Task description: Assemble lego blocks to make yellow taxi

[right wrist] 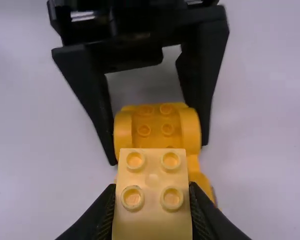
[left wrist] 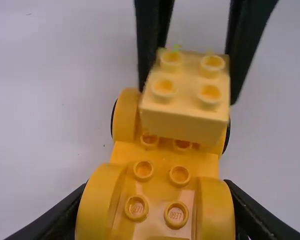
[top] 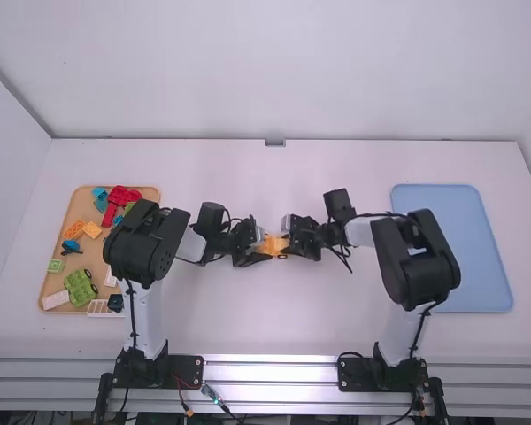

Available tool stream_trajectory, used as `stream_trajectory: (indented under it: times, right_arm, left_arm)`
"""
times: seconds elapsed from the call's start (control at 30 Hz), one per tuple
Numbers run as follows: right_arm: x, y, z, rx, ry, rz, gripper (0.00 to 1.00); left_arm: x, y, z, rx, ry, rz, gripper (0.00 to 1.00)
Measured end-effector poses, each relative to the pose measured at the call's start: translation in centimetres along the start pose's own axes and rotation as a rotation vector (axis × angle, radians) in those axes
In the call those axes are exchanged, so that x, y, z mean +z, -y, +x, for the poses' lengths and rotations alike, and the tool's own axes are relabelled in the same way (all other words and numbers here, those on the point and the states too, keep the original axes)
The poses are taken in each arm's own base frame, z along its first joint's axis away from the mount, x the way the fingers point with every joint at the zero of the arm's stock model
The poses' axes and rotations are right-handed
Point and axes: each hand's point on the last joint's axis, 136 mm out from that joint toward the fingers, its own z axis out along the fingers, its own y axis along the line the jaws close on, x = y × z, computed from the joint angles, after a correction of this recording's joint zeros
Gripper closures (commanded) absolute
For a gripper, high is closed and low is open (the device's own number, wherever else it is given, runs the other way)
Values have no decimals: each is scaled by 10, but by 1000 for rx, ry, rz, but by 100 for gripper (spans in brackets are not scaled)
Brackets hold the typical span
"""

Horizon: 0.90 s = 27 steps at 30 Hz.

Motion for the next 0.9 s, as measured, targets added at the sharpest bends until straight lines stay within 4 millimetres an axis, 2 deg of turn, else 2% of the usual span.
stream_trajectory:
  times: [0.9]
  right_arm:
    - [-3, 2, 3, -7, 0, 5, 100]
  left_arm:
    - [0, 4, 0, -6, 3, 18, 44]
